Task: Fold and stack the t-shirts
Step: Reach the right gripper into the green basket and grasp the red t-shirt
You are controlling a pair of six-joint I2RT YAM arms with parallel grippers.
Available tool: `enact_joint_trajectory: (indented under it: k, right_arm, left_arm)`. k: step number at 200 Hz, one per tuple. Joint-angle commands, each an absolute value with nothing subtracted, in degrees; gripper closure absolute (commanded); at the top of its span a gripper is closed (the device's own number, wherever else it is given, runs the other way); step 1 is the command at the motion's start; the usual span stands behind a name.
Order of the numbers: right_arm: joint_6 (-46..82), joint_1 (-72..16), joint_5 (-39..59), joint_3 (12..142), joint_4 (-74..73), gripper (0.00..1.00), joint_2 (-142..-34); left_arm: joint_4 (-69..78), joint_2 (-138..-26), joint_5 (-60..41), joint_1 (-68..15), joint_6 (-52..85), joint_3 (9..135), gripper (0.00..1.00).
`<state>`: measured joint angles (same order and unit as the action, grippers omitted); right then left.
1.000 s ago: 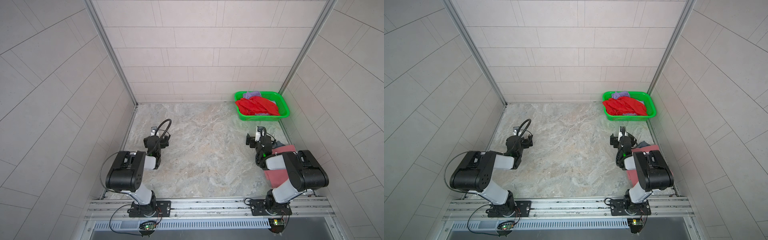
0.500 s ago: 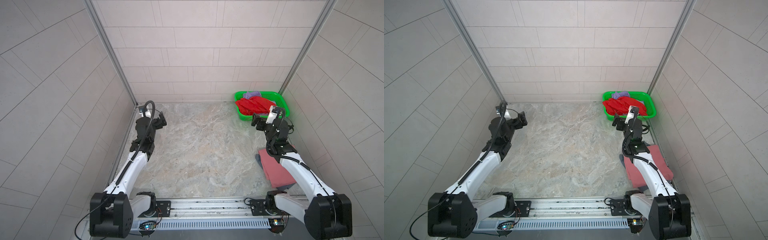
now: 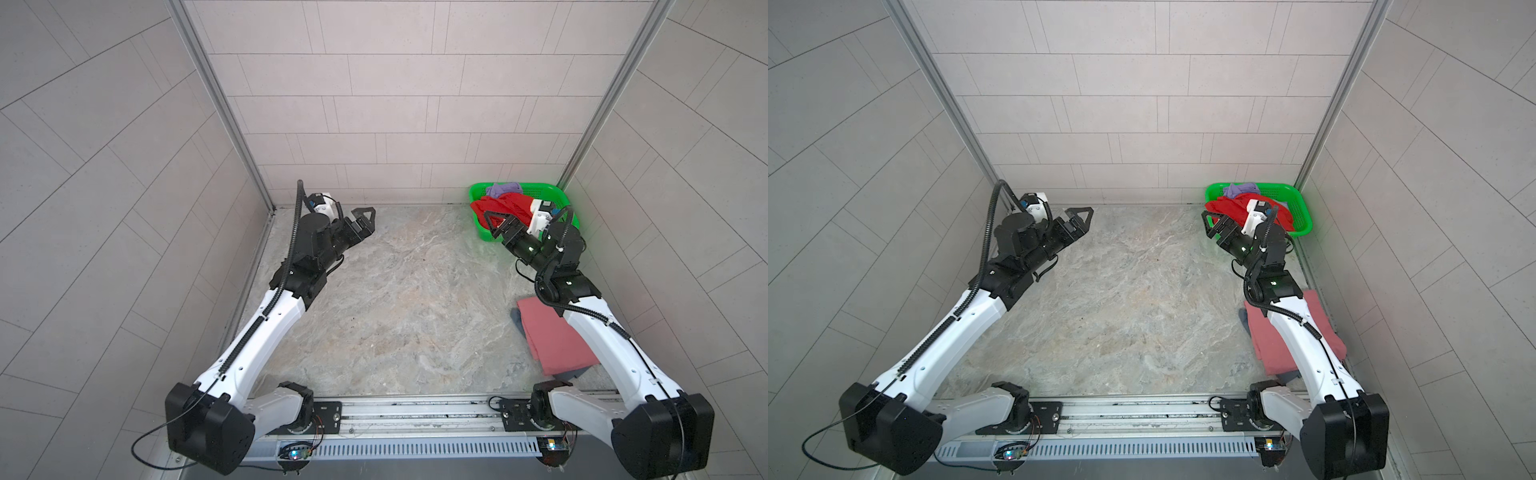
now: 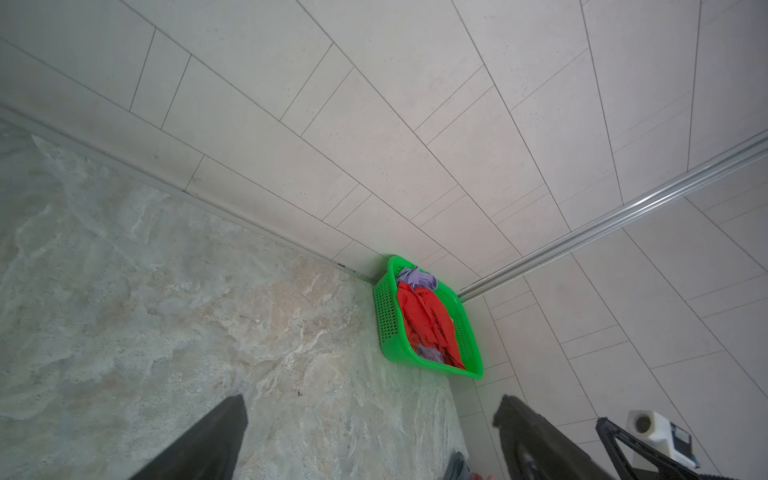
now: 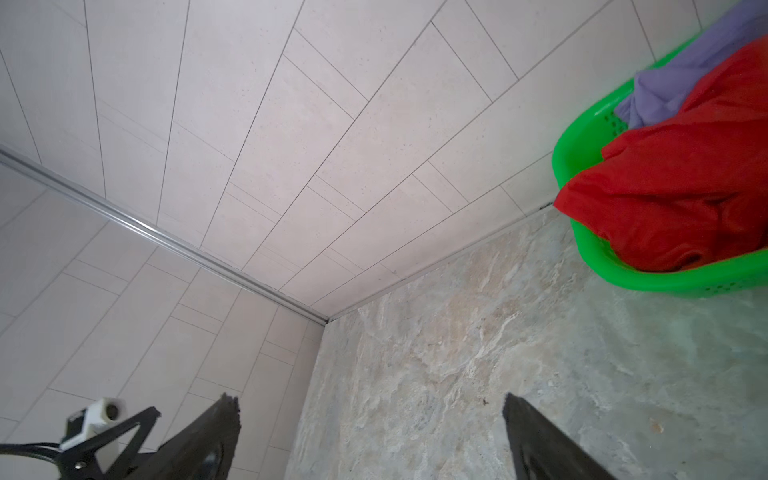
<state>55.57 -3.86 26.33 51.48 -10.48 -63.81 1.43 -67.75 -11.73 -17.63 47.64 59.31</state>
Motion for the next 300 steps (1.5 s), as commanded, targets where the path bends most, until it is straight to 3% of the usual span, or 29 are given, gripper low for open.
enact_joint_trajectory:
  k: [1, 19, 36, 46, 72, 91, 119, 209, 225, 261, 284, 300]
  right_arm:
    - [62.9, -2.8, 32.0, 51.3, -20.9, 0.01, -65.6]
    - [53.5, -2.9, 30.0, 59.7, -4.1, 0.01, -70.1]
    - [39.8, -3.6, 15.8, 66.1, 9.8, 0.01, -73.7]
    - [36.4, -3.5, 6.7, 67.0, 11.3, 0.01, -75.8]
    - [29.0, -2.0, -6.3, 71.9, 10.5, 0.02, -85.9]
    - [25.2, -0.6, -8.2, 78.1, 10.2, 0.1, -95.0]
    - [23.3, 2.3, -2.0, 89.0, 10.8, 0.23, -108.9]
    - [18.8, 2.8, -4.5, 117.2, 21.9, 0.29, -135.1]
    - [19.2, 3.0, -4.8, 119.2, 22.9, 0.36, -137.0]
    - [19.8, 3.5, -3.0, 120.6, 24.4, 0.69, -138.1]
    - [20.9, 3.9, -0.2, 120.9, 25.0, 1.0, -137.3]
    - [25.9, 4.5, 1.4, 119.8, 23.9, 1.0, -134.3]
  left_arm:
    - [7.8, -67.3, -15.7, -16.1, 52.4, 57.5, 0.0]
    - [3.3, -70.5, -16.8, -15.7, 49.9, 61.9, 0.0]
    - [-5.7, -75.3, -17.0, -15.7, 42.3, 69.2, 0.0]
    - [-10.3, -77.6, -16.7, -15.7, 37.1, 73.3, 0.0]
    - [-13.5, -81.6, -18.3, -15.7, 29.3, 78.0, 0.0]
    - [-14.7, -84.7, -21.0, -15.8, 26.2, 80.3, 0.0]
    - [-15.2, -89.8, -25.6, -16.7, 25.1, 82.7, 0.0]
    - [-20.1, -98.6, -21.7, -20.4, 23.6, 89.4, 0.0]
    - [-20.1, -98.9, -20.9, -20.5, 23.9, 90.0, 0.0]
    - [-20.0, -99.2, -20.1, -20.5, 23.7, 90.4, 0.0]
    - [-19.4, -99.0, -19.8, -20.5, 23.8, 90.3, 0.0]
    - [-19.1, -98.7, -20.1, -20.5, 23.7, 90.0, 0.0]
